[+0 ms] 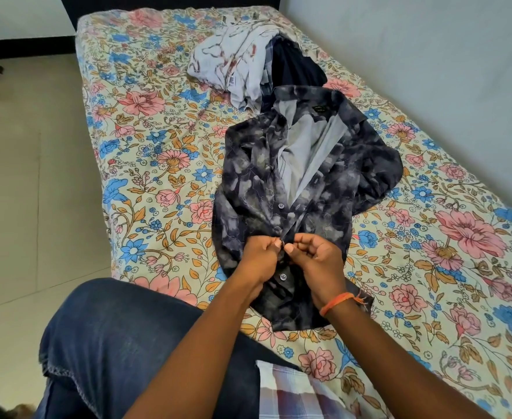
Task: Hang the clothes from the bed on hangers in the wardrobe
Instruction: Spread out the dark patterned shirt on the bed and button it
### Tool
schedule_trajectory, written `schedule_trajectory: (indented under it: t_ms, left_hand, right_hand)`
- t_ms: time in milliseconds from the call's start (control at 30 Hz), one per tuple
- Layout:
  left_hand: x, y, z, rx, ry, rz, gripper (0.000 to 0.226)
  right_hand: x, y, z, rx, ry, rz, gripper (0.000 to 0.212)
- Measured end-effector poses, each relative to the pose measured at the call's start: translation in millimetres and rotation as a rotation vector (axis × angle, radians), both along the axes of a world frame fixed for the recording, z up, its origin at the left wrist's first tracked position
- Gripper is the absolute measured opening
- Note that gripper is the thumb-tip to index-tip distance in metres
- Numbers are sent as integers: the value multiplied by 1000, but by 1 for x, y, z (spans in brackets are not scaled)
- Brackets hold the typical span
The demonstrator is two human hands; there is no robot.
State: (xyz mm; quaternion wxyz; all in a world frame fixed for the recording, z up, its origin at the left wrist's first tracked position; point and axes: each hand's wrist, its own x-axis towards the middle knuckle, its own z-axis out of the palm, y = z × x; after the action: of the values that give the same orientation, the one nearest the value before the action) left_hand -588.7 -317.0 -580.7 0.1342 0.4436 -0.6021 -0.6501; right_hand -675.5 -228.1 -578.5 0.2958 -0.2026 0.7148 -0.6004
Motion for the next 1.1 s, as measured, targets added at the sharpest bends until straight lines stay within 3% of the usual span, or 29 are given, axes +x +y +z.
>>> schedule_trajectory:
  t_ms: [133,267,367,600,733,833,933,1000,1100]
  left_hand:
    - [1,-1,4,108,55,52,34]
    - [-1,4,-3,-164,-14,49,37]
    - [-3,5,-9,-233,-36,17,32]
    - [2,0,-3,-65,-7,-1,33]
    - [2,6,1,-425,-99,-45,32]
    - [2,18,7,-695,-240,-63,8]
    - [-2,17,17,-881,-274,-42,22]
    - [-10,10,26,-944,-250,-56,32]
    - [-24,-8,31,-844,-219,-37,31]
  right_hand:
    - [-3,-3,-2,-29,-56,16,22]
    - [-4,-4,-5,-37,-105,6,21]
    - [-5,-2,-8,-23,-86,1,30]
    - [-5,2,-7,34,147,28,16]
    - [-12,4,1,33,59,-21,15]
    - [-24,-1,6,33,119,-193,4]
    - [-35,-18,12,53,156,-187,9]
    - [-39,-31,14,78,115,-162,17]
    - [-44,-46,13,114,177,-198,18]
